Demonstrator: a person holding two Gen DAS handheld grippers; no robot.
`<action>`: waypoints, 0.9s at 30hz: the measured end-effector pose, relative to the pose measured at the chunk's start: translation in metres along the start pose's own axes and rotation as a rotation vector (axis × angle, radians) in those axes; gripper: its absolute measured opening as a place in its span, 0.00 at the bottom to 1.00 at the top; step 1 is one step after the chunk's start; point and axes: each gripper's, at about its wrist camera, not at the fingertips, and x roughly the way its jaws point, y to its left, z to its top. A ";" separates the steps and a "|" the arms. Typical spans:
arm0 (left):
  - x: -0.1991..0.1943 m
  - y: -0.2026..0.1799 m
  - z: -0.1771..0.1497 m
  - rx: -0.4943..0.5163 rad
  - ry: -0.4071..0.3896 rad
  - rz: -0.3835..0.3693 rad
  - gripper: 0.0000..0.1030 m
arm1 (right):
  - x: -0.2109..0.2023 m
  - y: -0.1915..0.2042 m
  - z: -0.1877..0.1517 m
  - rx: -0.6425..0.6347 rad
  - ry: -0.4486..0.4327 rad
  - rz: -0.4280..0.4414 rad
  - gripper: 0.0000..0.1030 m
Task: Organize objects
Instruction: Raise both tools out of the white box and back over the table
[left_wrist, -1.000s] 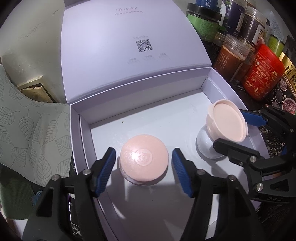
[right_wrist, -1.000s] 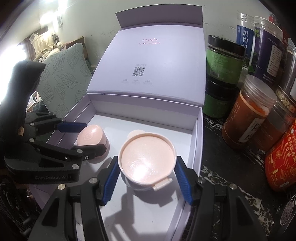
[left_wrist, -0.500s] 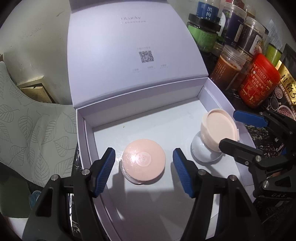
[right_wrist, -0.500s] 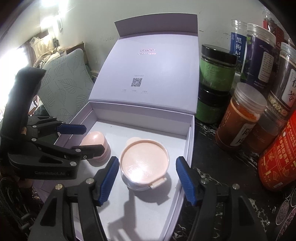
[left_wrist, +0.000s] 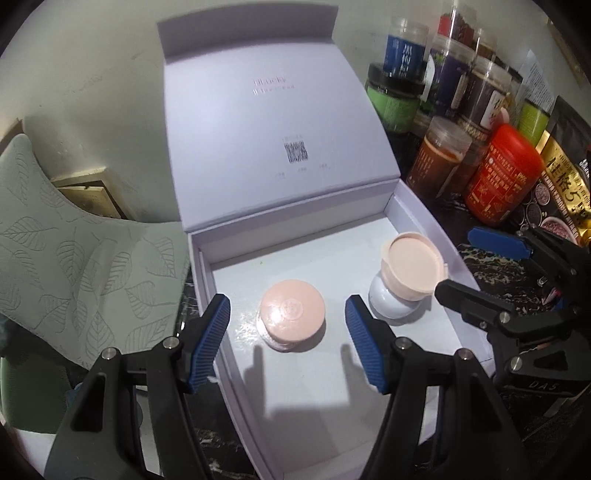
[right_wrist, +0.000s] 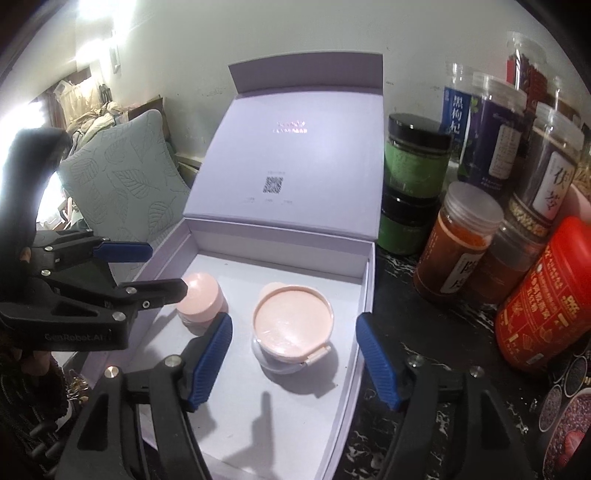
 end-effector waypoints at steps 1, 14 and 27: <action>-0.007 -0.001 -0.001 -0.003 -0.010 0.000 0.67 | -0.005 0.002 0.001 -0.004 -0.006 -0.003 0.69; -0.072 -0.007 -0.015 -0.019 -0.088 -0.016 0.76 | -0.071 0.017 0.006 -0.002 -0.068 -0.061 0.77; -0.132 -0.012 -0.035 -0.022 -0.159 -0.031 0.82 | -0.126 0.036 -0.002 -0.009 -0.118 -0.098 0.79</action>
